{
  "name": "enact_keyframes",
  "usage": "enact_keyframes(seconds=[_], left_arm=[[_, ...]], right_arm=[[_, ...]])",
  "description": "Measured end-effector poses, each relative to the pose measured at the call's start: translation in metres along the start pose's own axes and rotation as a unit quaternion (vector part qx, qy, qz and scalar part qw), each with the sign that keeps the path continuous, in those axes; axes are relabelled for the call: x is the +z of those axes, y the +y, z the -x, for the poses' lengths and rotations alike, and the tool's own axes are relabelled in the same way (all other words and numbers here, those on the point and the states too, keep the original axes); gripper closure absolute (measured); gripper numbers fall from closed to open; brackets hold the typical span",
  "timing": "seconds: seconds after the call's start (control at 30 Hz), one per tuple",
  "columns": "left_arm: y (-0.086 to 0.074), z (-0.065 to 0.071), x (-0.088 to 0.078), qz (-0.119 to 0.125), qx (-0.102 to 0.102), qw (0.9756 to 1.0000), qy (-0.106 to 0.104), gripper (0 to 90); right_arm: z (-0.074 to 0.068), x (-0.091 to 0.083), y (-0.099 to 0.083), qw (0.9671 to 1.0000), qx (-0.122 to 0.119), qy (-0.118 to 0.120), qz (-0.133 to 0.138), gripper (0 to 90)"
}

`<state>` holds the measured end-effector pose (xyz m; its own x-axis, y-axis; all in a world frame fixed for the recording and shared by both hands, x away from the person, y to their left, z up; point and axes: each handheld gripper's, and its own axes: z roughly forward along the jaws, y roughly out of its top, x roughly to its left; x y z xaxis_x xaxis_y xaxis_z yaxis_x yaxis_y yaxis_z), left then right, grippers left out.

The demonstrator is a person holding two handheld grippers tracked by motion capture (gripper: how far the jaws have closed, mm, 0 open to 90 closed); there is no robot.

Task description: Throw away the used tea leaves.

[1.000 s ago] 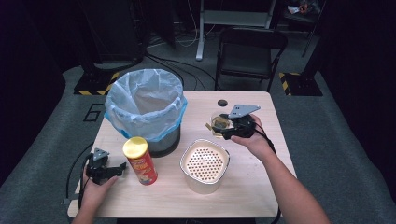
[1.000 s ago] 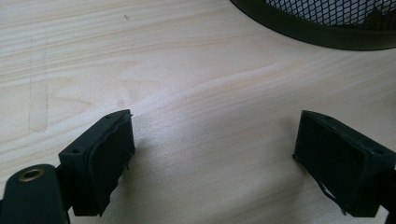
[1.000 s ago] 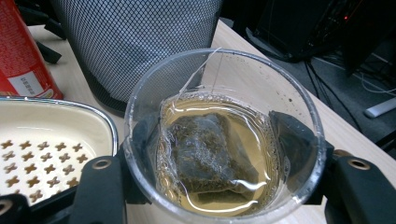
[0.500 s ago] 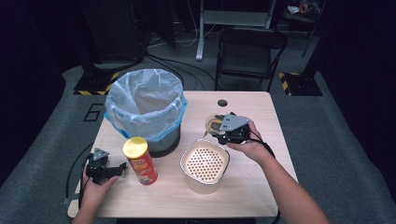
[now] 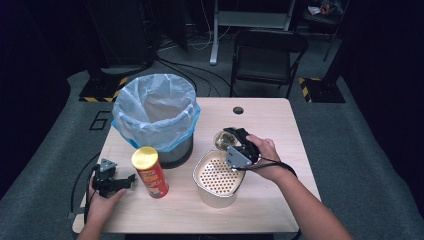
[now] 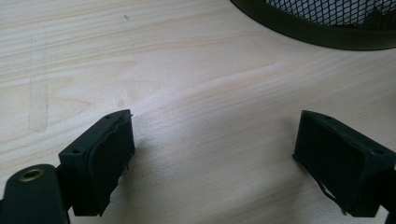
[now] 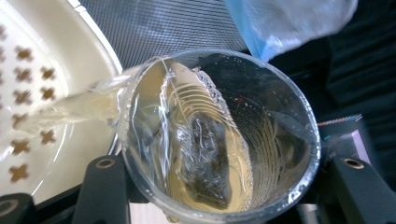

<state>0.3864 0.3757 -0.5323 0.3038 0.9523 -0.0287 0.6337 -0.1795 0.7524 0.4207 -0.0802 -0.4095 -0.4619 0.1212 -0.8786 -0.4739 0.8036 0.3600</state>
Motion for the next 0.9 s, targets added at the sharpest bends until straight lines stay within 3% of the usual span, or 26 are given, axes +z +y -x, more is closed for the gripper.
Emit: enact_keyframes(seconds=[0.07, 0.1, 0.13, 0.17, 0.2, 0.23, 0.27, 0.3, 0.33, 0.37, 0.4, 0.47, 0.53, 0.67, 0.7, 0.73, 0.77, 0.8, 0.83, 0.9], left_arm=[[0.000, 0.000, 0.000, -0.001, 0.000, 1.0000, 0.000, 11.5], [0.000, 0.000, 0.000, 0.000, 0.000, 1.0000, 0.000, 11.5], [0.000, 0.000, 0.000, 0.000, 0.000, 1.0000, 0.000, 11.5], [0.000, 0.000, 0.000, -0.002, 0.001, 1.0000, 0.000, 11.5], [0.000, 0.000, 0.000, -0.002, 0.001, 1.0000, 0.000, 11.5], [0.000, 0.000, 0.000, -0.002, 0.000, 1.0000, 0.000, 11.4], [0.000, 0.000, 0.000, -0.002, 0.000, 1.0000, 0.000, 11.4], [0.000, 0.000, 0.000, -0.001, 0.000, 1.0000, 0.000, 11.5], [0.000, 0.000, 0.000, -0.001, 0.000, 1.0000, 0.000, 11.5], [0.000, 0.000, 0.000, -0.002, 0.000, 1.0000, 0.000, 11.5], [0.000, 0.000, 0.000, -0.002, 0.000, 1.0000, 0.000, 11.5], [0.000, 0.000, 0.000, -0.001, 0.000, 1.0000, 0.000, 11.4], [0.000, 0.000, 0.000, 0.000, 0.000, 1.0000, 0.000, 11.5], [0.000, 0.000, 0.000, -0.001, 0.000, 1.0000, 0.000, 11.5], [0.000, 0.000, 0.000, 0.000, 0.000, 1.0000, 0.000, 11.5], [0.000, 0.000, 0.000, 0.000, 0.000, 1.0000, 0.000, 11.5], [0.000, 0.000, 0.000, -0.001, 0.001, 1.0000, 0.000, 11.5], [0.000, 0.000, 0.000, -0.001, 0.001, 1.0000, 0.000, 11.5], [0.000, 0.000, 0.000, 0.000, 0.000, 1.0000, 0.000, 11.5], [0.000, 0.000, 0.000, 0.000, 0.000, 1.0000, 0.000, 11.5]], right_arm=[[-0.005, -0.001, 0.003, 0.9990, -0.041, -0.012, -0.010, 40.1], [-0.011, -0.001, 0.006, 0.9962, -0.082, -0.021, -0.018, 40.3], [-0.011, -0.001, 0.006, 0.9962, -0.082, -0.021, -0.018, 40.3], [-0.018, -0.001, 0.009, 0.9897, -0.132, -0.042, -0.036, 40.6], [-0.018, -0.001, 0.009, 0.9897, -0.132, -0.042, -0.036, 40.6], [-0.020, -0.001, 0.011, 0.9860, -0.157, -0.042, -0.037, 40.6], [-0.020, -0.001, 0.011, 0.9860, -0.157, -0.042, -0.037, 40.6], [-0.025, -0.001, 0.013, 0.9789, -0.192, -0.053, -0.045, 40.9], [-0.025, -0.001, 0.013, 0.9789, -0.192, -0.053, -0.045, 40.9], [-0.028, -0.002, 0.014, 0.9734, -0.217, -0.058, -0.043, 41.1], [-0.028, -0.002, 0.014, 0.9734, -0.217, -0.058, -0.043, 41.1], [-0.030, -0.003, 0.017, 0.9675, -0.242, -0.060, -0.039, 41.0], [-0.031, -0.004, 0.018, 0.9682, -0.240, -0.054, -0.043, 40.8], [-0.031, -0.005, 0.019, 0.9655, -0.251, -0.058, -0.040, 40.8], [-0.031, -0.007, 0.020, 0.9623, -0.260, -0.070, -0.037, 40.8], [-0.031, -0.007, 0.020, 0.9615, -0.263, -0.070, -0.037, 40.8], [-0.031, -0.009, 0.021, 0.9567, -0.278, -0.078, -0.035, 40.9], [-0.031, -0.009, 0.021, 0.9567, -0.278, -0.078, -0.035, 40.9], [-0.032, -0.011, 0.023, 0.9496, -0.296, -0.096, -0.037, 40.8], [-0.031, -0.012, 0.025, 0.9440, -0.312, -0.102, -0.035, 40.7]])
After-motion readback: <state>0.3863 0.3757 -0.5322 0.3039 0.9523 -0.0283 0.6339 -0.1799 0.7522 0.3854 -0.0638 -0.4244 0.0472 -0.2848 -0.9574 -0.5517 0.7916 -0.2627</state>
